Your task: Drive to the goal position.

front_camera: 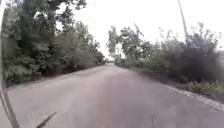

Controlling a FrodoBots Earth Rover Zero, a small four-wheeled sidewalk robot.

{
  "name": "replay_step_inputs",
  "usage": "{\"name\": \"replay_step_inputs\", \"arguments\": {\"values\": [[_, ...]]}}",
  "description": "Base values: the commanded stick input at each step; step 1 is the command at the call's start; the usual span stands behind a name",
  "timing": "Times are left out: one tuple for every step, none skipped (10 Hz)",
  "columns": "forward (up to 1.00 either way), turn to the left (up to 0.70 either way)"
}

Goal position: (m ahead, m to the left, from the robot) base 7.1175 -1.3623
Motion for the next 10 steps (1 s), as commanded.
{"name": "replay_step_inputs", "arguments": {"values": [[0.70,0.00],[0.70,0.00],[0.70,0.00],[0.70,0.00],[0.70,0.00],[0.70,0.00],[0.70,0.00],[0.70,0.00],[0.70,0.00],[0.70,0.00]]}}
